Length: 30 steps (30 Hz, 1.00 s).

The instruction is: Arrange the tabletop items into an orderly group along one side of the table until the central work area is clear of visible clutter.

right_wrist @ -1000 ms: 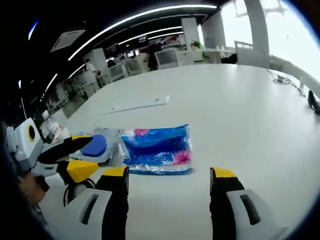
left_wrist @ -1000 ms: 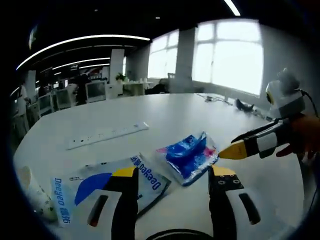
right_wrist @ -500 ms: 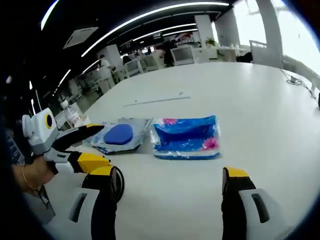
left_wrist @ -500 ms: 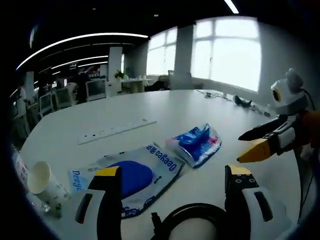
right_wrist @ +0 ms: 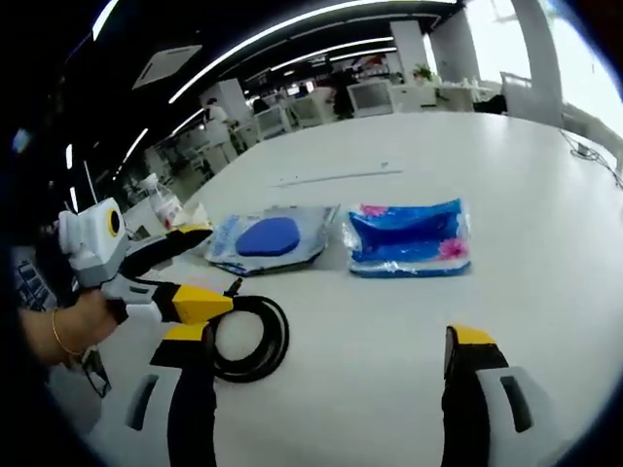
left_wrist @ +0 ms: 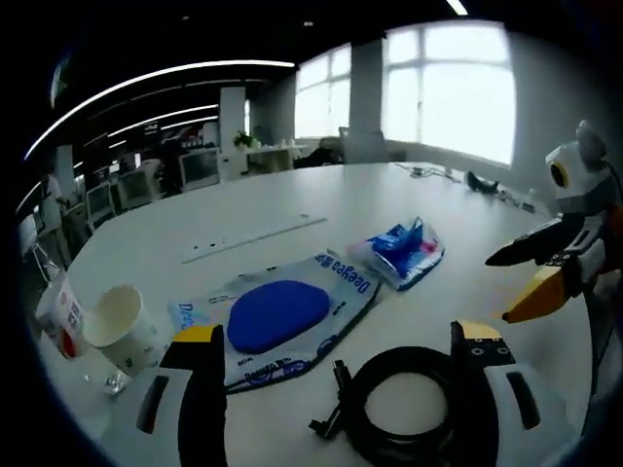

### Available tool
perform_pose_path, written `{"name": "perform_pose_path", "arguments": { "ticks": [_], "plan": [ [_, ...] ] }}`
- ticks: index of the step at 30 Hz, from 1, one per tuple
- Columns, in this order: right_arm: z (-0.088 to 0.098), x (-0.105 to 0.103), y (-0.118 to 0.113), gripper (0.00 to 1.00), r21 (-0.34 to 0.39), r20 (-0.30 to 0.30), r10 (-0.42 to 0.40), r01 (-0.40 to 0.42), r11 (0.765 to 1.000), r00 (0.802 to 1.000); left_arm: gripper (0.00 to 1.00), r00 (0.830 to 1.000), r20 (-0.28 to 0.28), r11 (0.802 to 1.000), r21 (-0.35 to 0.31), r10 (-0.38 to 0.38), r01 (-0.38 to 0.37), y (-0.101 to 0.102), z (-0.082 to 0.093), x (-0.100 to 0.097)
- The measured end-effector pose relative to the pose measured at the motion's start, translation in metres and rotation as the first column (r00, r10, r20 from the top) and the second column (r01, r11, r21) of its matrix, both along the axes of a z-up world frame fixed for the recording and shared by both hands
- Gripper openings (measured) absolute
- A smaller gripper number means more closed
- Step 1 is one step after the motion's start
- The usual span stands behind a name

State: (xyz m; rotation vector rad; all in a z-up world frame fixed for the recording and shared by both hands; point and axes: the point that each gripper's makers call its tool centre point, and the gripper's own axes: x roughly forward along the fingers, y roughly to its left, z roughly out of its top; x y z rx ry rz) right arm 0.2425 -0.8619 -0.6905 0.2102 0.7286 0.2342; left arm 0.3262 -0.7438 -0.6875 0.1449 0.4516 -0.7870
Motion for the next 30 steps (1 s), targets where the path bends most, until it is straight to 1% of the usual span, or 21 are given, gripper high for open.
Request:
{"name": "perform_pose_path", "arguments": {
  "ticks": [6,12,16,19,23,24,25,26,27,28,30],
  "plan": [
    [0.0,-0.006,0.017,0.96,0.014,-0.008,0.015,-0.015,1.0,1.0,0.97,1.0,-0.008,0.999,0.036,-0.005,0.005,0.013,-0.009,-0.005],
    [-0.007,-0.015,0.039,0.92,0.03,-0.038,0.039,-0.038,0.999,0.999,0.94,1.0,-0.019,0.998,0.064,-0.003,0.004,0.023,-0.017,-0.005],
    [-0.006,-0.014,0.047,0.86,0.034,-0.034,0.037,-0.036,0.999,0.999,0.92,1.0,-0.029,0.997,0.072,-0.011,0.013,0.025,-0.022,-0.008],
    [-0.008,-0.013,0.051,0.83,0.037,-0.035,0.016,-0.015,0.999,0.999,0.88,0.999,-0.044,0.997,0.08,-0.015,0.019,0.026,-0.026,-0.011],
    [-0.013,-0.015,0.057,0.73,0.022,-0.057,0.007,-0.006,1.0,0.998,0.82,0.997,-0.074,0.997,0.079,-0.012,0.018,0.028,-0.033,-0.013],
    [-0.015,-0.016,0.058,0.71,0.021,-0.066,-0.014,0.016,1.0,0.998,0.8,0.996,-0.087,0.996,0.084,-0.012,0.019,0.029,-0.036,-0.015],
    [-0.017,-0.015,0.06,0.68,0.019,-0.07,-0.019,0.021,1.0,0.997,0.77,0.995,-0.095,0.996,0.089,-0.01,0.018,0.029,-0.037,-0.016],
    [-0.017,-0.015,0.061,0.65,0.017,-0.074,-0.03,0.032,0.999,0.997,0.74,0.993,-0.121,0.994,0.104,-0.01,0.023,0.031,-0.041,-0.019],
    [-0.018,-0.016,0.061,0.61,0.013,-0.081,-0.054,0.055,0.998,0.995,0.72,0.993,-0.12,0.995,0.094,-0.017,0.028,0.029,-0.041,-0.019],
    [-0.018,-0.016,0.061,0.55,0.018,-0.083,-0.077,0.079,0.997,0.994,0.71,0.992,-0.123,0.996,0.082,-0.022,0.032,0.028,-0.041,-0.021],
    [-0.018,-0.014,0.061,0.48,0.039,-0.081,-0.114,0.117,0.992,0.99,0.69,0.99,-0.136,0.996,0.08,-0.028,0.039,0.027,-0.043,-0.023]
  ]
}}
